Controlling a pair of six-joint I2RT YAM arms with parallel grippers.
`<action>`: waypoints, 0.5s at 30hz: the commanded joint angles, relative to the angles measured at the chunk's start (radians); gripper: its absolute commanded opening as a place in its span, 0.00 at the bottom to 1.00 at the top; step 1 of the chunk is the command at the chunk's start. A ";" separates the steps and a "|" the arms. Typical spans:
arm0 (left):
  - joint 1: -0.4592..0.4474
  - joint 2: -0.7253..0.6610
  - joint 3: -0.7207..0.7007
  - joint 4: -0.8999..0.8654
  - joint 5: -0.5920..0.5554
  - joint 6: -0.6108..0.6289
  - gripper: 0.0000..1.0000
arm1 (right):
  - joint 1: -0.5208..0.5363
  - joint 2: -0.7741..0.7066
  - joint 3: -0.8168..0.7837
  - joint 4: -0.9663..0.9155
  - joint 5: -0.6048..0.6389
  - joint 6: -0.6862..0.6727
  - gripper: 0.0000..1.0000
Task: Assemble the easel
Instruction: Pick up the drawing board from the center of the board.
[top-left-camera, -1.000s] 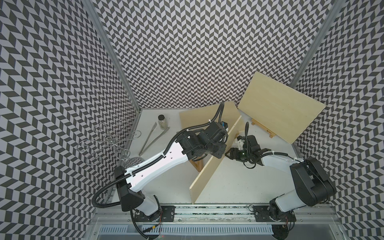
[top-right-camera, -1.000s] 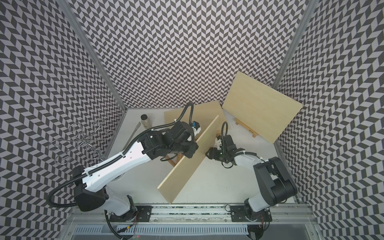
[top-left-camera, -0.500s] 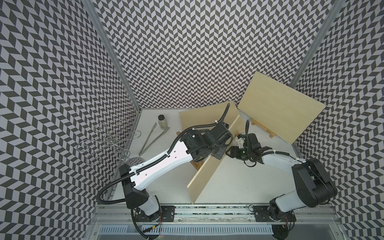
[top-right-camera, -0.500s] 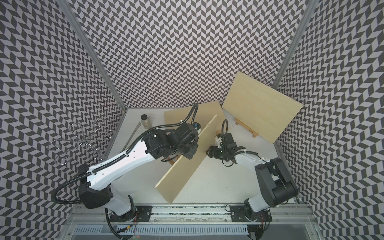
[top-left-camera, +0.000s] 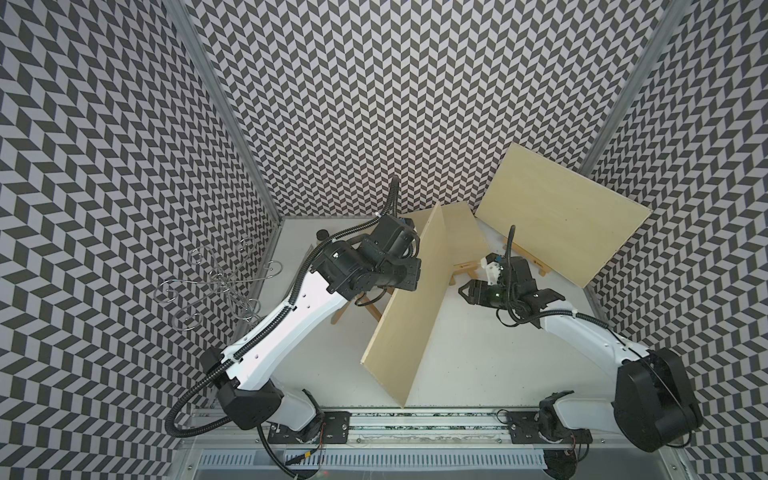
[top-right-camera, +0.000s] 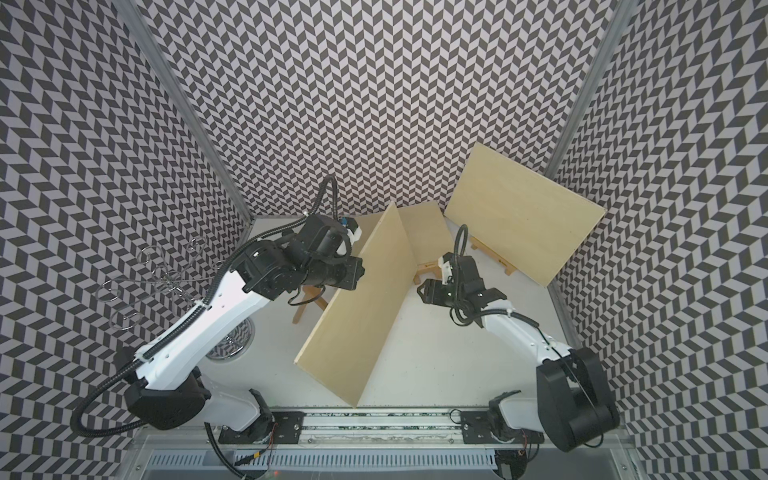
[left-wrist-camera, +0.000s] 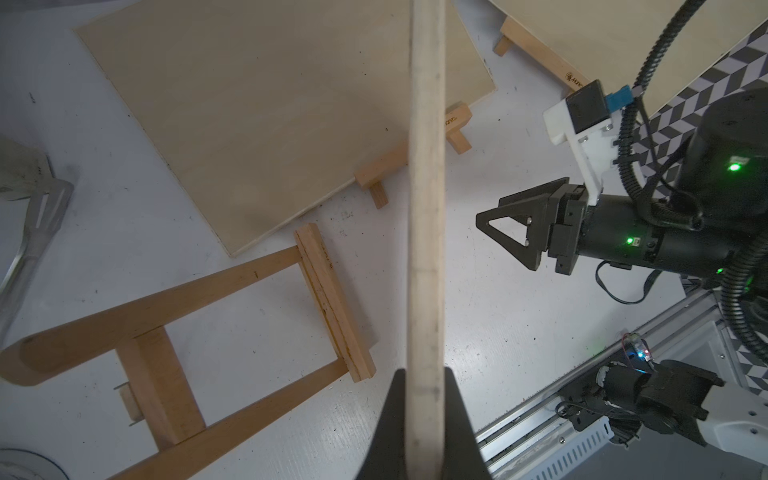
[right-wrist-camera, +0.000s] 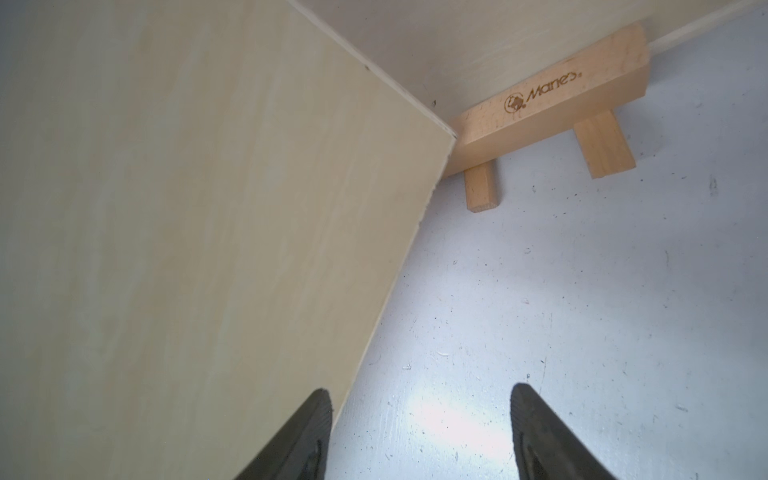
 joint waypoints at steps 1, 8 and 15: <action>0.024 -0.071 0.088 0.145 -0.037 -0.025 0.00 | -0.005 -0.025 0.032 -0.012 0.039 -0.016 0.68; 0.097 -0.138 0.103 0.152 -0.134 -0.041 0.00 | -0.005 -0.006 0.054 -0.024 0.028 -0.020 0.68; 0.199 -0.197 0.043 0.171 -0.159 -0.126 0.00 | -0.005 0.018 0.087 -0.054 0.024 -0.033 0.68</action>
